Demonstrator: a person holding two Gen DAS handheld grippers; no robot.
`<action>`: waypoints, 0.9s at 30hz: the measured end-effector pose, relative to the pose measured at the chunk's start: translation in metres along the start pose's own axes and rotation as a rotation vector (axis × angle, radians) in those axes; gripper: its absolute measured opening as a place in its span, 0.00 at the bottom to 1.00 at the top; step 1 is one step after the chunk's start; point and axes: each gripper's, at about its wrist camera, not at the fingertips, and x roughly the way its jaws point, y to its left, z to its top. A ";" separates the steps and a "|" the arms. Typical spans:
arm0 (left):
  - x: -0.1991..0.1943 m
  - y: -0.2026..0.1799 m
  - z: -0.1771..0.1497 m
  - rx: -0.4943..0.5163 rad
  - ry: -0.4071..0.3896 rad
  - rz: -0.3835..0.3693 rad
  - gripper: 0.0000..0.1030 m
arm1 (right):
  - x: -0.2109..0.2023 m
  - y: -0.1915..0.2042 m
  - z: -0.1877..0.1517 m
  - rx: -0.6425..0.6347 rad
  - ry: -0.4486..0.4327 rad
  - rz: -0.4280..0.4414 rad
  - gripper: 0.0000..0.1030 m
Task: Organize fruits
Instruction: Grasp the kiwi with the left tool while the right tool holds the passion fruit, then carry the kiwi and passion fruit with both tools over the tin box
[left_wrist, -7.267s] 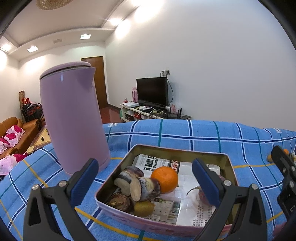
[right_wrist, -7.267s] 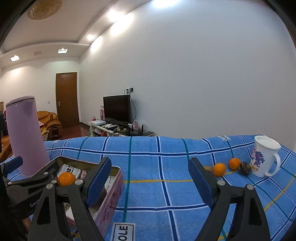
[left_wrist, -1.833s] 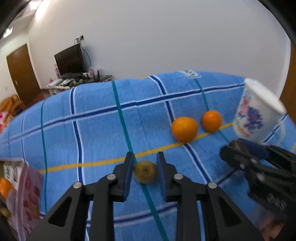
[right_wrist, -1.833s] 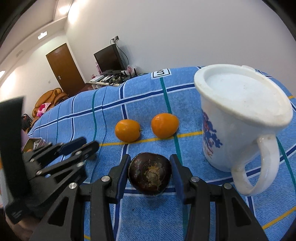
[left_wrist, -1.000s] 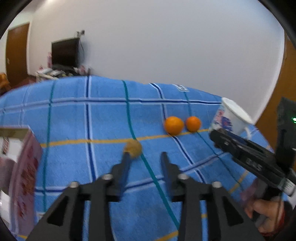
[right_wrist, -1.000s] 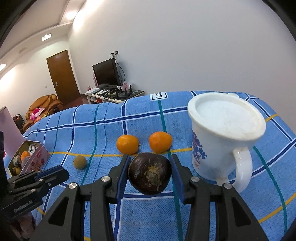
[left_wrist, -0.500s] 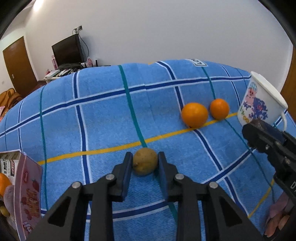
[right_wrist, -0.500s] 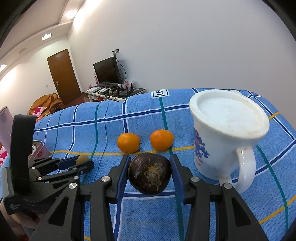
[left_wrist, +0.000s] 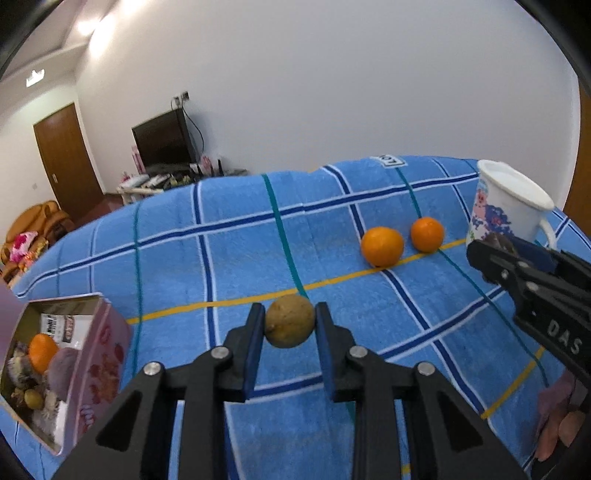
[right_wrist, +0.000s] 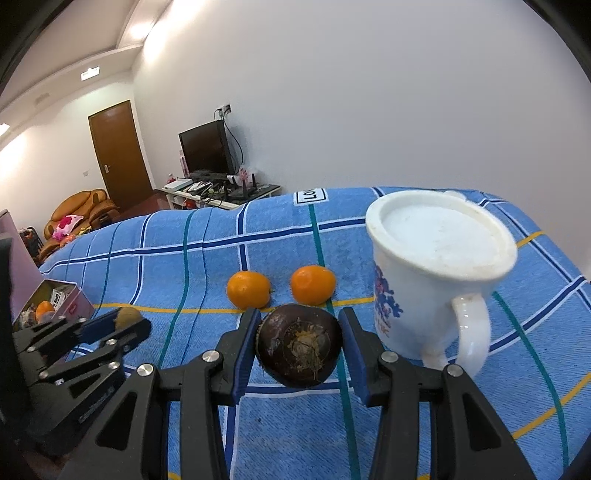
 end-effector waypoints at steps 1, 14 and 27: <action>-0.005 0.001 -0.003 0.002 -0.012 0.003 0.28 | -0.002 0.000 -0.001 -0.001 -0.005 -0.004 0.44; -0.041 0.026 -0.027 -0.026 -0.059 0.016 0.28 | -0.039 0.002 -0.016 0.022 -0.084 -0.034 0.44; -0.065 0.050 -0.047 -0.028 -0.102 0.050 0.28 | -0.063 0.032 -0.035 -0.022 -0.092 -0.035 0.44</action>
